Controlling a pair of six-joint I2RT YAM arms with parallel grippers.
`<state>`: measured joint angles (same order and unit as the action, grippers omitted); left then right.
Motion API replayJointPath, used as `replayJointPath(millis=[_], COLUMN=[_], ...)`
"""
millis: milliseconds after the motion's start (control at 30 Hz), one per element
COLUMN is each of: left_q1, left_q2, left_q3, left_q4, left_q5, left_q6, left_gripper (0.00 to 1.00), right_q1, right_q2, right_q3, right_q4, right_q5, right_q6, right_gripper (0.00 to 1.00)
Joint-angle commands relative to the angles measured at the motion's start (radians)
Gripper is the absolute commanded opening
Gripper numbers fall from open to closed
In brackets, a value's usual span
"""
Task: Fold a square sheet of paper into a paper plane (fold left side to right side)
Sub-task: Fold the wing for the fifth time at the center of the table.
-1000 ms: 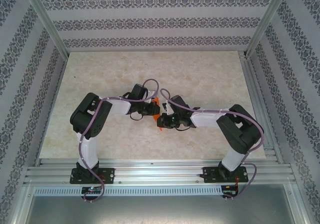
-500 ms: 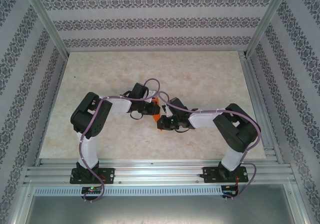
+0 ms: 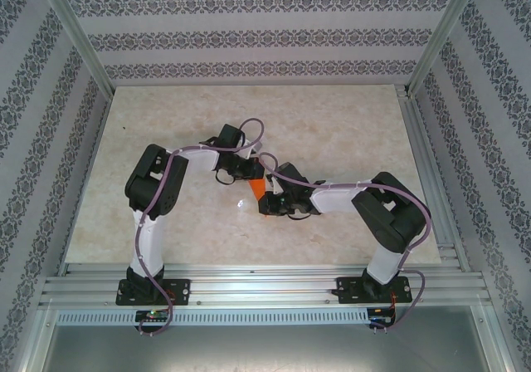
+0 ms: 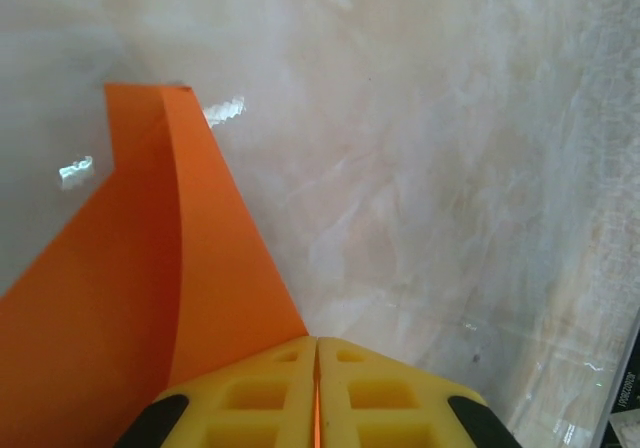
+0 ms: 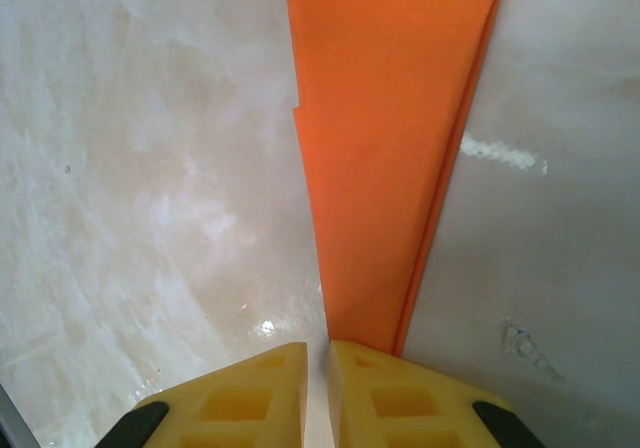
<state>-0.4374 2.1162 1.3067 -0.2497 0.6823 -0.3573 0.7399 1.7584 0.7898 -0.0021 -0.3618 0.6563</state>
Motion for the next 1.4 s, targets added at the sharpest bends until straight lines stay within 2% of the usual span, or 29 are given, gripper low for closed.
replayJointPath(millis=[0, 367, 600, 700, 833, 1000, 1167, 1267, 1367], left_q1=[0.082, 0.112, 0.124, 0.136, 0.155, 0.180, 0.217, 0.226, 0.227], left_q2=[0.075, 0.176, 0.234, 0.252, 0.235, 0.139, -0.020, -0.167, -0.351], left_q3=[0.061, 0.265, 0.379, 0.415, 0.495, 0.582, 0.504, 0.333, 0.109], left_q4=[0.028, -0.070, -0.136, -0.147, -0.200, -0.297, -0.310, -0.251, -0.151], left_q5=[-0.188, -0.186, -0.239, -0.226, -0.195, -0.185, -0.185, -0.203, -0.238], left_q6=[0.085, 0.123, 0.168, 0.174, 0.178, 0.211, 0.207, 0.178, 0.108], left_gripper=[0.10, 0.19, 0.19, 0.19, 0.21, 0.27, 0.33, 0.37, 0.39], right_q1=[0.035, 0.040, 0.040, 0.039, 0.041, 0.043, 0.035, 0.033, 0.046], right_q2=[0.068, 0.076, 0.070, 0.066, 0.036, -0.062, -0.186, -0.241, -0.229], right_q3=[-0.051, -0.044, -0.037, -0.035, -0.028, 0.015, 0.090, 0.154, 0.253], right_q4=[-0.237, -0.260, -0.272, -0.265, -0.221, -0.238, -0.377, -0.493, -0.618], right_q5=[0.012, 0.017, 0.018, 0.017, -0.002, 0.002, 0.085, 0.192, 0.347], right_q6=[-0.001, -0.006, -0.011, -0.014, -0.011, -0.047, -0.100, -0.142, -0.182], right_gripper=[0.16, 0.16, 0.16, 0.16, 0.16, 0.18, 0.28, 0.38, 0.47])
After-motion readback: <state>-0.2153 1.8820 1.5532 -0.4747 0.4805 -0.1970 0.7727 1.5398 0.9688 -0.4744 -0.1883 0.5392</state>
